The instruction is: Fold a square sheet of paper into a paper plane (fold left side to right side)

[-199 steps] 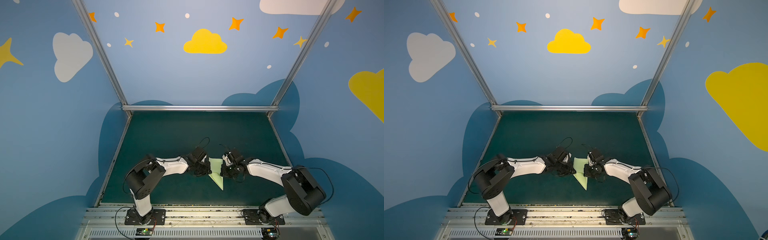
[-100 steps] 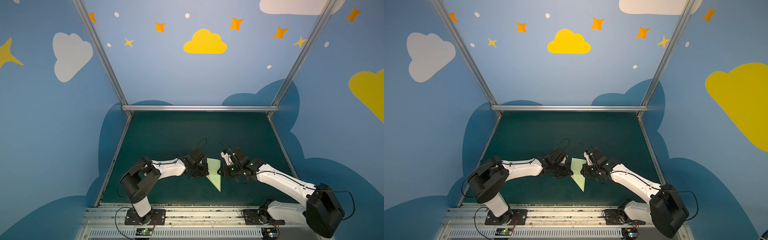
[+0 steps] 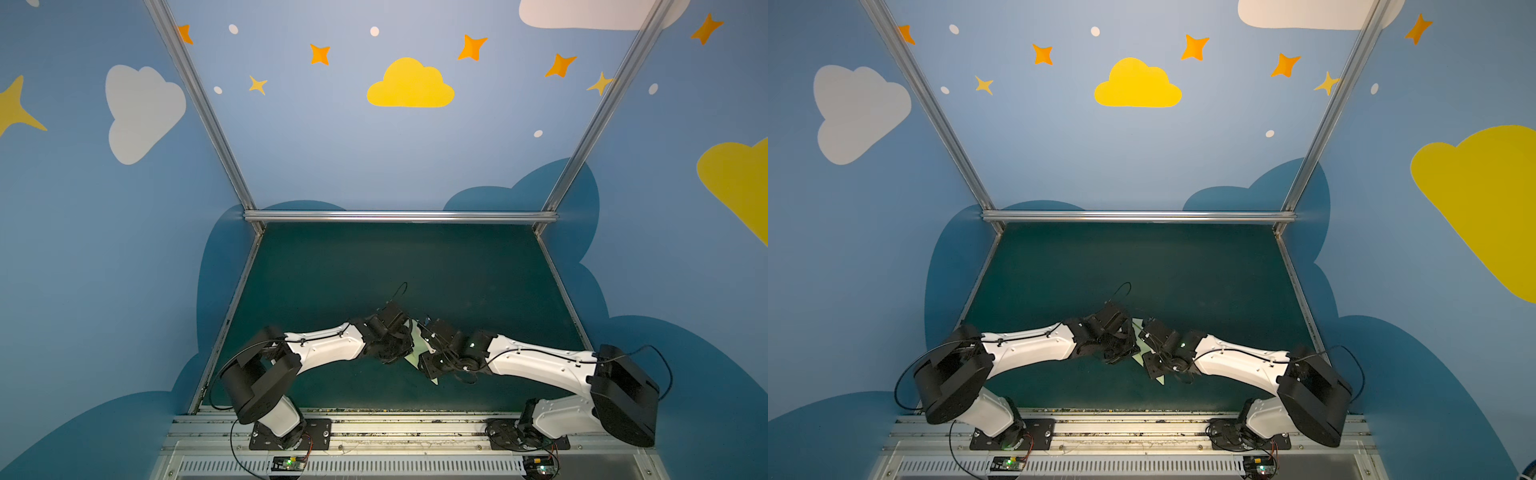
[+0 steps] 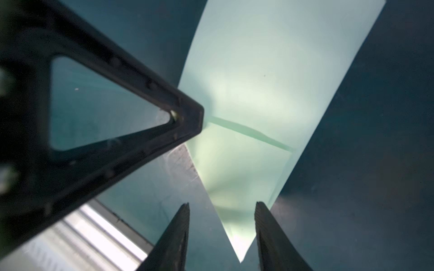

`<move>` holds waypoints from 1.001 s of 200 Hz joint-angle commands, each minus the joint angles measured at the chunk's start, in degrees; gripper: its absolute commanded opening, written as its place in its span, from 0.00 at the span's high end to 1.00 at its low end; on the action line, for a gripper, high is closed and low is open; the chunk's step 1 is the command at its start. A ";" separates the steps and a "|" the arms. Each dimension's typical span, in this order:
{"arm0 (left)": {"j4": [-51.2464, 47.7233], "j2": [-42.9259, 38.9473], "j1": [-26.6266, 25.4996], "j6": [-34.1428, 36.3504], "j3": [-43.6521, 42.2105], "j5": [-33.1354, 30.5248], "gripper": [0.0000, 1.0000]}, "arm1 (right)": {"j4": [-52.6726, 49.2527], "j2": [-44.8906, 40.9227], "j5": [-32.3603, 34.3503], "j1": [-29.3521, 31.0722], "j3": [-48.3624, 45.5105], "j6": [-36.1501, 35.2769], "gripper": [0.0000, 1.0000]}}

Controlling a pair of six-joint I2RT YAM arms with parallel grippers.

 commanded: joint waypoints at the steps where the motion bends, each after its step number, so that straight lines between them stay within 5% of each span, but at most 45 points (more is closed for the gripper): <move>1: -1.53 -0.39 -0.30 -3.06 -0.77 -1.18 0.96 | -0.65 2.04 5.00 1.72 2.15 -0.44 0.55; 55: -1.24 -0.17 -0.30 -3.78 -0.77 -0.22 0.96 | -0.41 5.90 8.92 3.09 2.92 0.39 0.59; 121: -0.87 0.37 -0.29 -3.48 -0.48 0.41 0.96 | -0.10 6.26 9.66 3.07 2.59 0.72 0.77; 156: -0.82 0.58 -0.25 -3.03 -0.37 0.75 0.97 | -0.14 6.52 9.86 3.10 2.31 0.83 0.75; 200: -1.82 0.19 0.31 -0.73 0.69 0.76 0.96 | 0.31 6.83 9.29 3.04 1.87 1.11 0.93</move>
